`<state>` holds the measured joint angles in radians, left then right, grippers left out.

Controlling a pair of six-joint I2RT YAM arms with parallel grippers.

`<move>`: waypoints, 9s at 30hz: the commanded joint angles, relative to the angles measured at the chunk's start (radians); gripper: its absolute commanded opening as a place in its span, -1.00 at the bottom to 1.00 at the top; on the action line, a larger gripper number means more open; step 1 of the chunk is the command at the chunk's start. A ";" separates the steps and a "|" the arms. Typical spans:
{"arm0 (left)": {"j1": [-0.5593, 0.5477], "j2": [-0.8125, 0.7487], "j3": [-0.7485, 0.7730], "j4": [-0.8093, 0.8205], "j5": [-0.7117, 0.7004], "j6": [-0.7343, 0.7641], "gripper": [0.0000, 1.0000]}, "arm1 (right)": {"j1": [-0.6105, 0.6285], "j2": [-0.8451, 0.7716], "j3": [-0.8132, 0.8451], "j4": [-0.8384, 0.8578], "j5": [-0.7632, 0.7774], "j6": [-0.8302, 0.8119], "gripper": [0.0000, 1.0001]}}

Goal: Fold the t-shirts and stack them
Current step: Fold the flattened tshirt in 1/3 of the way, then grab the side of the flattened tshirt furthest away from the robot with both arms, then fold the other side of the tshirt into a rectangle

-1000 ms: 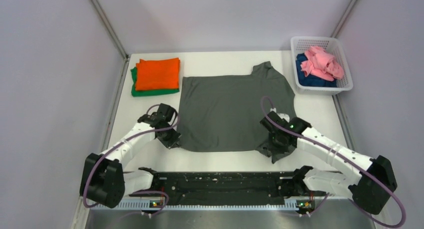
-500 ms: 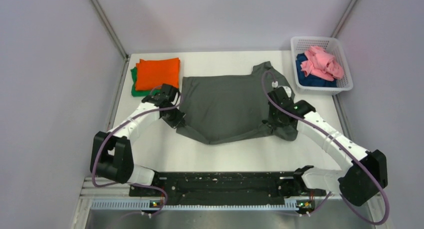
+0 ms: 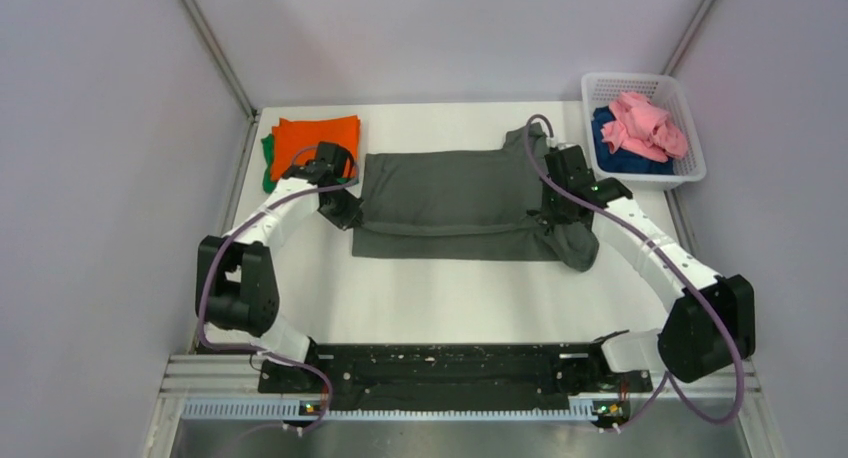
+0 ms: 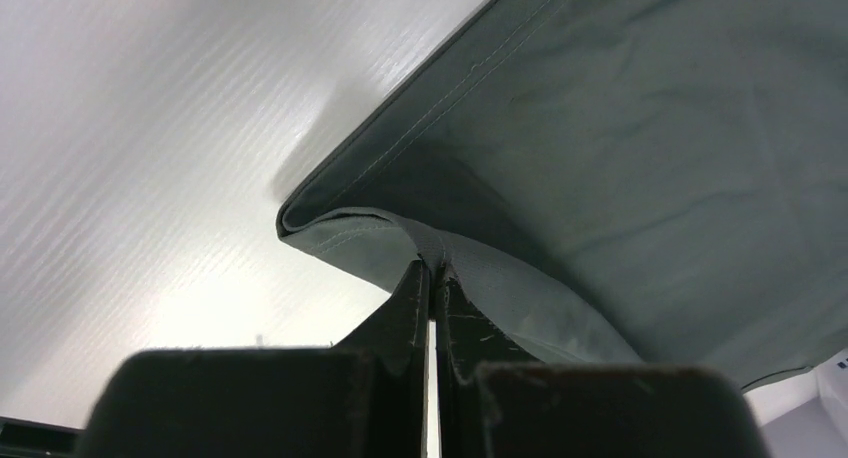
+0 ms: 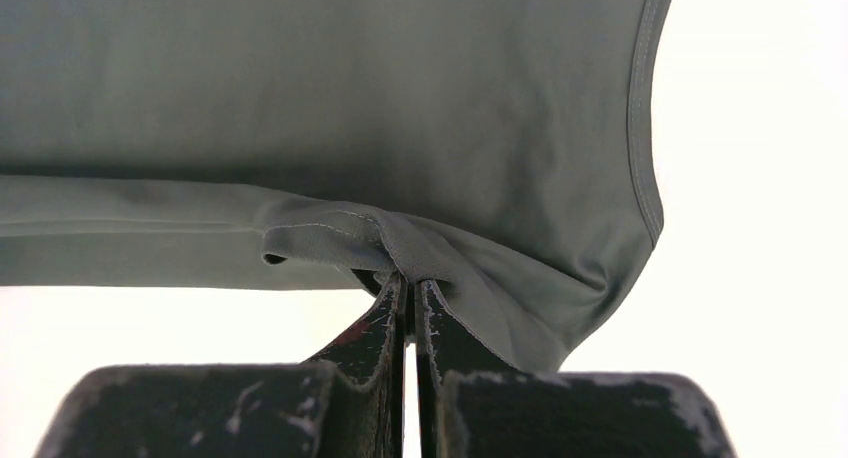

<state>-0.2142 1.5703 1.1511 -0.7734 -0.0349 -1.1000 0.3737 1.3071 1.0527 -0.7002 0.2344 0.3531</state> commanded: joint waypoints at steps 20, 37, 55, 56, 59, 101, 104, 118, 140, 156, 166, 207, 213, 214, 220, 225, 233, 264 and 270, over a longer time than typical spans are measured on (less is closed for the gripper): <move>0.032 0.348 0.442 -0.112 -0.087 0.098 0.86 | -0.145 0.578 0.511 0.190 -0.028 -0.533 -0.09; -0.046 0.277 0.305 0.047 0.104 0.218 0.97 | -0.143 0.238 -0.029 0.384 -0.387 -0.137 0.97; -0.094 0.243 -0.085 0.158 0.134 0.186 0.96 | -0.070 0.176 -0.298 0.321 -0.248 0.017 0.97; -0.098 0.197 -0.121 0.151 0.127 0.182 0.96 | -0.055 0.131 -0.326 0.290 -0.240 0.033 0.97; -0.111 0.103 -0.199 0.085 0.085 0.174 0.97 | -0.009 0.035 -0.380 0.196 -0.237 0.097 0.97; -0.017 0.506 0.493 -0.214 -0.387 0.205 -0.01 | -0.068 0.726 0.511 0.288 -0.017 -0.013 0.97; -0.017 0.528 0.490 -0.191 -0.371 0.171 -0.10 | -0.067 0.756 0.536 0.289 -0.013 -0.002 0.96; -0.020 0.527 0.428 -0.164 -0.238 0.115 -1.00 | -0.067 0.782 0.564 0.299 0.015 0.003 0.96; -0.028 0.342 0.327 -0.120 -0.247 0.153 -1.00 | -0.064 0.798 0.473 0.300 0.019 0.019 0.21; -0.059 0.171 0.187 -0.053 -0.232 0.170 -1.00 | -0.038 0.471 0.255 0.360 0.044 -0.016 -0.97; -0.067 0.012 0.023 -0.021 -0.196 0.183 -1.00 | 0.054 0.071 -0.096 0.255 0.123 0.066 -0.95; -0.213 0.002 0.063 0.111 0.000 0.345 0.75 | 0.167 -0.130 -0.340 0.205 -0.197 0.185 0.97; -0.247 0.115 0.049 0.115 0.006 0.337 0.74 | 0.167 -0.194 -0.465 0.176 -0.294 0.235 0.97; -0.250 0.115 0.030 0.109 0.007 0.330 0.72 | 0.166 -0.218 -0.486 0.164 -0.302 0.248 0.97; -0.266 0.011 -0.070 -0.005 -0.072 0.274 0.68 | 0.168 -0.344 -0.572 0.087 -0.338 0.292 0.97; -0.267 -0.096 -0.183 -0.037 -0.079 0.236 0.69 | 0.167 -0.373 -0.600 0.098 -0.390 0.328 0.97; -0.272 -0.204 -0.301 -0.113 -0.120 0.166 0.70 | 0.167 -0.448 -0.535 -0.015 -0.376 0.333 0.97; -0.269 0.090 0.021 0.018 -0.165 0.327 0.68 | 0.166 -0.251 -0.446 0.404 -0.423 0.279 0.97; -0.267 -0.004 -0.172 0.096 -0.136 0.279 0.69 | 0.169 -0.234 -0.462 0.379 -0.467 0.219 0.97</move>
<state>-0.4816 1.6520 1.0683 -0.7082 -0.1692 -0.7879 0.5449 1.0733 0.5964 -0.3584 -0.1757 0.6285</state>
